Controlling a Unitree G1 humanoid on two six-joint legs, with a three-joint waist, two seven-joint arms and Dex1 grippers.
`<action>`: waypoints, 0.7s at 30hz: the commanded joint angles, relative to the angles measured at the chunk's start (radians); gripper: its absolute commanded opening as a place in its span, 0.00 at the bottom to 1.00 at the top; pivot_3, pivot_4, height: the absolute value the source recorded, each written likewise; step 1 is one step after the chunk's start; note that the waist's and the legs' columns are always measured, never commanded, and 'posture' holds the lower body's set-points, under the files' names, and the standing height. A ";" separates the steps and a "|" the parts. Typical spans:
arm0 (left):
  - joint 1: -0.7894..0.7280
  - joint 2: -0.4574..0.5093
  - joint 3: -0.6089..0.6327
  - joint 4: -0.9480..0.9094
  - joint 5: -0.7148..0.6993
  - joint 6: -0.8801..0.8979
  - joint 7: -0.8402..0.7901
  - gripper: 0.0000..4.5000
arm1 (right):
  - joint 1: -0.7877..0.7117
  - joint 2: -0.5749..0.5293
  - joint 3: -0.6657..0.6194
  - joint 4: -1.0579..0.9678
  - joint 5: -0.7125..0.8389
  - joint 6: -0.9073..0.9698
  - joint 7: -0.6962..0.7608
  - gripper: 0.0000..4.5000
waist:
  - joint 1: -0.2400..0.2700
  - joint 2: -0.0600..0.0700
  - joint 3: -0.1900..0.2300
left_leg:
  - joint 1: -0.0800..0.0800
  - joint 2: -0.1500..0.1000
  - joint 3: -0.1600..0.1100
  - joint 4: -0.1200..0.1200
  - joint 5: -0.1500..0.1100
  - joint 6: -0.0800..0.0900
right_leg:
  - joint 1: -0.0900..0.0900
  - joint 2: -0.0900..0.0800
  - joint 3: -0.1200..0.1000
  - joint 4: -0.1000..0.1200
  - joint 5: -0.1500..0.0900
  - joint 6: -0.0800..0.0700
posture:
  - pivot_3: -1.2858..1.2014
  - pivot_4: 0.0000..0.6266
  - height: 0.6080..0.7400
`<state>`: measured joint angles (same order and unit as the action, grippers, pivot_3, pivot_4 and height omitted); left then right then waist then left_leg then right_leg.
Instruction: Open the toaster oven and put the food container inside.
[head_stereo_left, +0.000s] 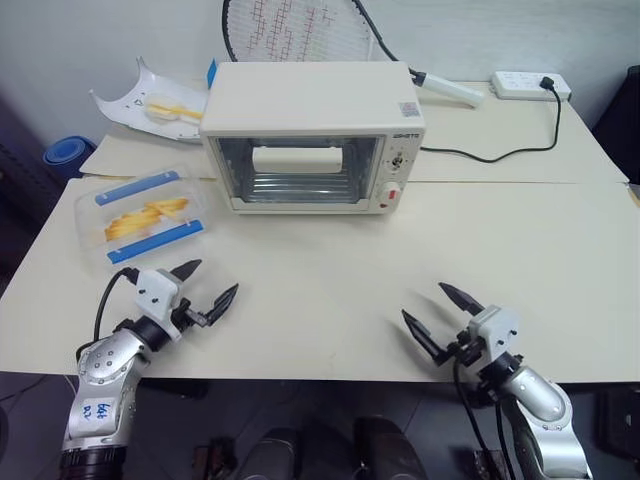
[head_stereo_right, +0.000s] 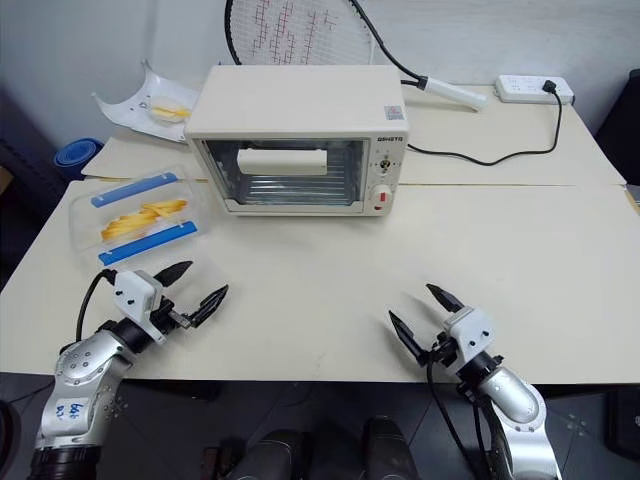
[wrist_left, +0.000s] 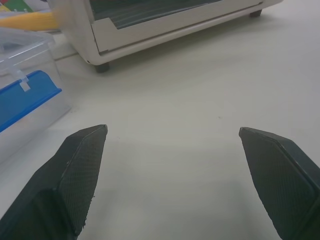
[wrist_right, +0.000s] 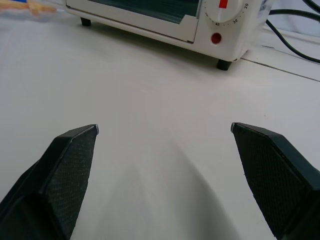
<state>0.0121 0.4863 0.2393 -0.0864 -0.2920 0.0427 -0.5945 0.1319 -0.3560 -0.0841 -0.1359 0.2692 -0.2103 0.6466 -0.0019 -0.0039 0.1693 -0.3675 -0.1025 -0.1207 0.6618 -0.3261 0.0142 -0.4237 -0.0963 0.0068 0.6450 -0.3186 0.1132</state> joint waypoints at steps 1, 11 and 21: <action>0.005 0.025 0.025 -0.059 -0.045 0.017 -0.029 1.00 | -0.052 -0.002 0.009 -0.029 0.056 0.044 0.019 0.99 | 0.001 0.000 0.000 | 0.000 0.000 0.000 0.000 0.000 0.000 | 0.000 0.000 0.000 0.000 0.000 0.000 | 0.52 0.24 1.00; 0.014 0.231 0.233 -0.130 -0.439 0.277 -0.309 1.00 | -0.508 -0.058 0.057 -0.085 0.223 0.511 0.019 0.99 | -0.001 0.001 0.001 | -0.001 0.003 -0.002 -0.001 -0.001 -0.002 | -0.002 0.001 -0.002 0.000 -0.001 -0.002 | 0.52 0.24 1.00; -0.003 0.240 0.288 -0.205 -0.522 0.373 -0.257 1.00 | -0.794 0.037 0.128 0.104 0.152 0.575 0.010 0.99 | -0.004 0.001 0.001 | -0.002 0.002 -0.001 0.000 -0.001 -0.002 | -0.003 0.001 -0.001 0.000 -0.001 -0.002 | 0.52 0.24 1.00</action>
<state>0.0055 0.7238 0.5062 -0.2527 -0.7944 0.4120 -0.8615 -0.6373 -0.3277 0.0474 -0.0296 0.4248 0.3807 0.6604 -0.0061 -0.0029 0.1700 -0.3700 -0.1003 -0.1220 0.6615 -0.3270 0.0124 -0.4266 -0.0953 0.0053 0.6454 -0.3193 0.1114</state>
